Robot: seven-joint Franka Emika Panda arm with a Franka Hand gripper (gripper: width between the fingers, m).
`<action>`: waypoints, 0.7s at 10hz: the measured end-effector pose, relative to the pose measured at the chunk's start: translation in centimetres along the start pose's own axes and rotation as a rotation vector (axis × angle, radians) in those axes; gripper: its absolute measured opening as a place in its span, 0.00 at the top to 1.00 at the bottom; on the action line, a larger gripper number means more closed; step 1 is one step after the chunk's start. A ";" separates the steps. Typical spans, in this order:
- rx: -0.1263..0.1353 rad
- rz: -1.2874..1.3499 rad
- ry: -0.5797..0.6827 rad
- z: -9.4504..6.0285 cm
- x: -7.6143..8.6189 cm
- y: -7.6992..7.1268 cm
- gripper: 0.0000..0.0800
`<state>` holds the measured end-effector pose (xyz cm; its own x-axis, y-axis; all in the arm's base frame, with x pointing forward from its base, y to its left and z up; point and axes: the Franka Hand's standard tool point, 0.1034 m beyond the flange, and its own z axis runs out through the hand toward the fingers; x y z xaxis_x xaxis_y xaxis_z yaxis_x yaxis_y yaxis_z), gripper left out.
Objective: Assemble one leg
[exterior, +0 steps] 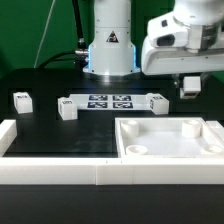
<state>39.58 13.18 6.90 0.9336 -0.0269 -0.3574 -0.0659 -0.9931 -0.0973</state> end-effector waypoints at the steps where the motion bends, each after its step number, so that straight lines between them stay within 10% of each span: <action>1: 0.003 -0.008 0.078 -1.8 0.0 1.5 0.64; 4: 0.004 0.005 0.309 -5.2 0.7 3.6 0.64; 7: -0.008 -0.028 0.593 -5.0 0.8 3.5 0.64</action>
Offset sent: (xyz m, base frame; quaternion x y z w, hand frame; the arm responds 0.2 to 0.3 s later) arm 0.0182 -0.0357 0.0363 -0.0237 0.2330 -0.0168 0.9721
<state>41.91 9.11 10.94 0.9726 -0.0575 0.2252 -0.0377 -0.9951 -0.0914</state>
